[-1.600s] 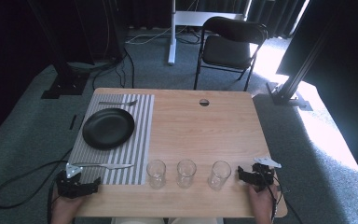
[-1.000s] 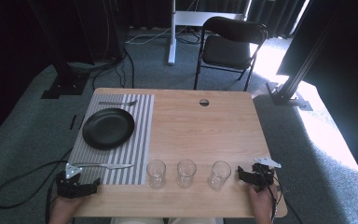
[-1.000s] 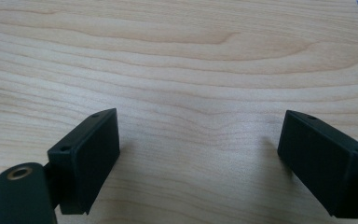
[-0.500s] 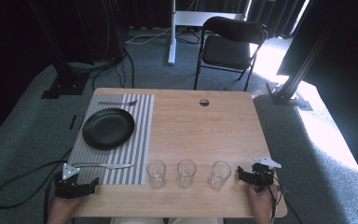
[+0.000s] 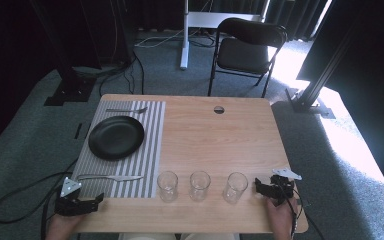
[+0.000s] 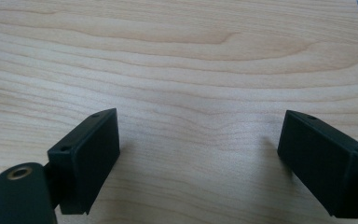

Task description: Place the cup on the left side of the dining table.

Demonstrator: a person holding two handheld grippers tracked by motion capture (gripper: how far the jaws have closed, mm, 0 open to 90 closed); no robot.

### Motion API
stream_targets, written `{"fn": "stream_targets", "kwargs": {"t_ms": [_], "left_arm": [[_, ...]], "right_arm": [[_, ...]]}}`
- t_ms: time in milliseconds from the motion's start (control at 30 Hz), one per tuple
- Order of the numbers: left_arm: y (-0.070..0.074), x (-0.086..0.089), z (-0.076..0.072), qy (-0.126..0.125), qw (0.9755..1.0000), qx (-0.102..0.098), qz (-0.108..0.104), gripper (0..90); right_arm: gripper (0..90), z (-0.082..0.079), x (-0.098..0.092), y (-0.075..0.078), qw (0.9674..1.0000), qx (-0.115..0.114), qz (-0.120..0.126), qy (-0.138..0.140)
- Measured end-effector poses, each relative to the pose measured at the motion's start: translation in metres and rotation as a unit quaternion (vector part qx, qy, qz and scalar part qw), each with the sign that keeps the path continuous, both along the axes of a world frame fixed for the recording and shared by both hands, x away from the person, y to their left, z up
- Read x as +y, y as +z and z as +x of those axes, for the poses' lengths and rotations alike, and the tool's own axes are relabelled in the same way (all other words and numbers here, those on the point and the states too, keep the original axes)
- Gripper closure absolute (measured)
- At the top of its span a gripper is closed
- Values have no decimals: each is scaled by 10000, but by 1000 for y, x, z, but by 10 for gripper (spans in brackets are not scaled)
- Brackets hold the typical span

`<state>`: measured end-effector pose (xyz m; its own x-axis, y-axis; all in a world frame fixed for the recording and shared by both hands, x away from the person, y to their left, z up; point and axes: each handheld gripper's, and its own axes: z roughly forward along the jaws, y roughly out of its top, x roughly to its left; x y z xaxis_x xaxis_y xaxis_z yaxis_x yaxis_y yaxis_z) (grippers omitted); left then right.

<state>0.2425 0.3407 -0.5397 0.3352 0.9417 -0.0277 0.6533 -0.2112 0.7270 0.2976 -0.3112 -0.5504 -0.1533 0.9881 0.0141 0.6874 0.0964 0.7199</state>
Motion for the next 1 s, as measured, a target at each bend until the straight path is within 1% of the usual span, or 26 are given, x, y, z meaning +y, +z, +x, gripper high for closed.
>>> {"fn": "stream_targets", "kwargs": {"t_ms": [67, 100, 133, 200, 233, 300, 333, 367, 400, 500, 533, 567, 633, 667, 767, 800, 833, 867, 933, 1000], "left_arm": [[0, 0, -1, -51, 10000, -42, 19, 23], [1, -1, -1, -101, 9999, -8, 6, 24], [1, -2, -2, -108, 9999, -49, 35, 24], [2, -3, -2, -162, 9998, -62, 2, 24], [3, -4, -3, -177, 9998, -100, 56, 23], [5, -7, -4, -288, 9995, -141, -21, 24], [5, -7, -4, -288, 9995, -141, -21, 24], [6, -10, -5, -402, 9991, -163, -17, 24], [7, -12, -6, -416, 9989, -193, 19, 23], [7, -16, -7, -560, 9982, -198, 89, 26], [7, -17, -7, -621, 9979, -169, 67, 26], [6, -18, -7, -636, 9978, -195, 69, 26], [7, -19, -7, -698, 9974, -163, 33, 26], [7, -20, -8, -713, 9972, -204, 44, 26], [8, -21, -9, -757, 9969, -219, 43, 26], [9, -22, -9, -804, 9965, -230, -7, 26], [9, -24, -10, -825, 9963, -261, 22, 26], [10, -24, -10, -872, 9959, -257, -14, 26], [11, -27, -12, -910, 9954, -307, 32, 26], [11, -30, -13, -975, 9947, -338, 6, 26]], "right_arm": [[121, 0, 0, 0, 10000, 0, 1, -1], [121, 0, 0, 0, 10000, -2, -2, 2], [121, 0, 0, 0, 10000, -3, -1, 1], [121, 0, 0, 0, 10000, -3, -1, 2], [121, 0, 0, 0, 10000, -3, -2, 3], [121, 0, 0, 0, 10000, 0, 1, -1], [121, 0, 0, 0, 10000, 0, 1, -1], [121, 0, 0, 0, 10000, 0, 1, 0], [121, 0, 0, 0, 10000, -2, -1, 2], [121, 0, 0, 0, 10000, -2, -1, 2], [121, 0, 0, 0, 10000, 1, 2, -1], [121, 0, 0, 0, 10000, 1, 2, -2], [121, 0, 0, 0, 10000, -2, 0, 2], [121, 0, 0, 0, 10000, 1, 2, -1], [121, 0, 0, 0, 10000, 0, 1, 1], [121, 0, 0, 0, 10000, 1, 2, -1], [121, 0, 0, 0, 10000, 1, 2, 0], [122, 0, 0, 0, 10000, 1, 2, 0], [121, 0, 0, 0, 10000, 1, 2, 0], [121, 0, 0, 0, 10000, 1, 2, 0]]}}
